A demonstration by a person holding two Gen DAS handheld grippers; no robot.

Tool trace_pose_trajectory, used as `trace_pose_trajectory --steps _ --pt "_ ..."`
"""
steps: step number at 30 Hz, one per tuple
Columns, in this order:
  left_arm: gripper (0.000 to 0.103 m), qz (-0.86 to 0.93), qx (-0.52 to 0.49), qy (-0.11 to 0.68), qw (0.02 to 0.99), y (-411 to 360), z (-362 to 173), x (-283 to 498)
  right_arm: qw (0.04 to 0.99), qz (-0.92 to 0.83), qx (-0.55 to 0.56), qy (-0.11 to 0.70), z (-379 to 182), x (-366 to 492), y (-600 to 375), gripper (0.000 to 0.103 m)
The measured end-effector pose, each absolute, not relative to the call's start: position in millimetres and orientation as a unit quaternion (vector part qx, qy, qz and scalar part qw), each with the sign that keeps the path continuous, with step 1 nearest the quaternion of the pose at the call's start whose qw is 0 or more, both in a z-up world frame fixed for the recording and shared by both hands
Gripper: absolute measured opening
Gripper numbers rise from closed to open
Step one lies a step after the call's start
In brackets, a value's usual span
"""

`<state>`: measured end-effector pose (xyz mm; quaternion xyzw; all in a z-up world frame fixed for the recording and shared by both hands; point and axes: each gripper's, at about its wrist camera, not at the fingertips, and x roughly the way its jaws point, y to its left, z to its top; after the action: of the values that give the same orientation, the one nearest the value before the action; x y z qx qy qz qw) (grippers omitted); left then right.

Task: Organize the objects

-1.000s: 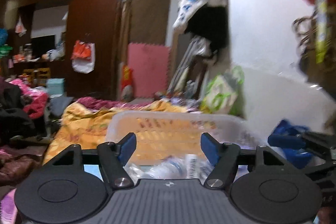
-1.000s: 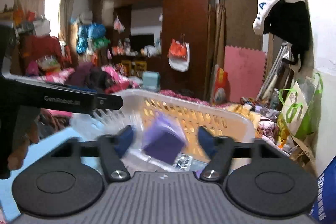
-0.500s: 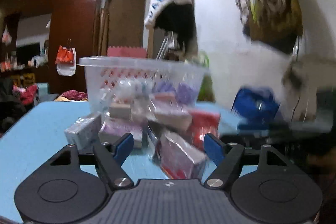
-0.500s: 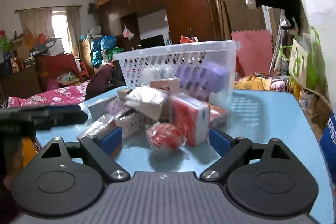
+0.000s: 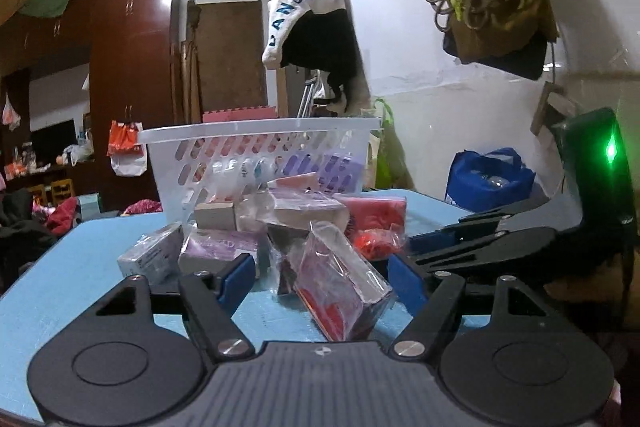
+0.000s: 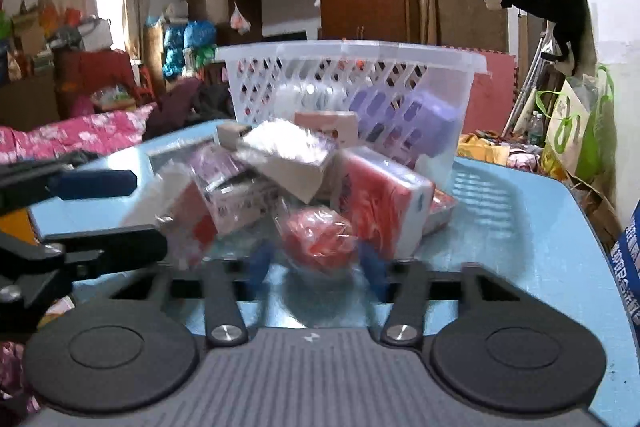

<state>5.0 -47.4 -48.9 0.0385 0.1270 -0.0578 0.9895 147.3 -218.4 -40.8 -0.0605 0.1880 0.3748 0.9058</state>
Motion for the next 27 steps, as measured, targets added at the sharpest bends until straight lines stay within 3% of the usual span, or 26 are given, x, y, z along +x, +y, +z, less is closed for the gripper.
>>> trace_pose_trajectory --steps 15,17,18,27 --pt "0.079 -0.062 0.047 0.187 0.979 -64.0 -65.1 37.1 0.919 0.344 -0.049 0.185 -40.5 147.4 -246.3 0.045" --pt "0.073 -0.061 0.043 0.191 0.979 -65.5 -67.5 37.3 0.921 0.341 -0.046 0.184 -40.0 147.4 -252.4 0.045" --pt "0.062 -0.064 0.04 0.194 0.978 -65.8 -68.5 37.8 0.922 0.337 -0.045 0.183 -39.5 147.2 -255.0 0.045" --pt "0.061 -0.067 0.019 0.127 0.989 -49.1 -48.2 15.1 0.923 0.346 -0.022 0.166 -27.7 148.7 -265.6 0.045"
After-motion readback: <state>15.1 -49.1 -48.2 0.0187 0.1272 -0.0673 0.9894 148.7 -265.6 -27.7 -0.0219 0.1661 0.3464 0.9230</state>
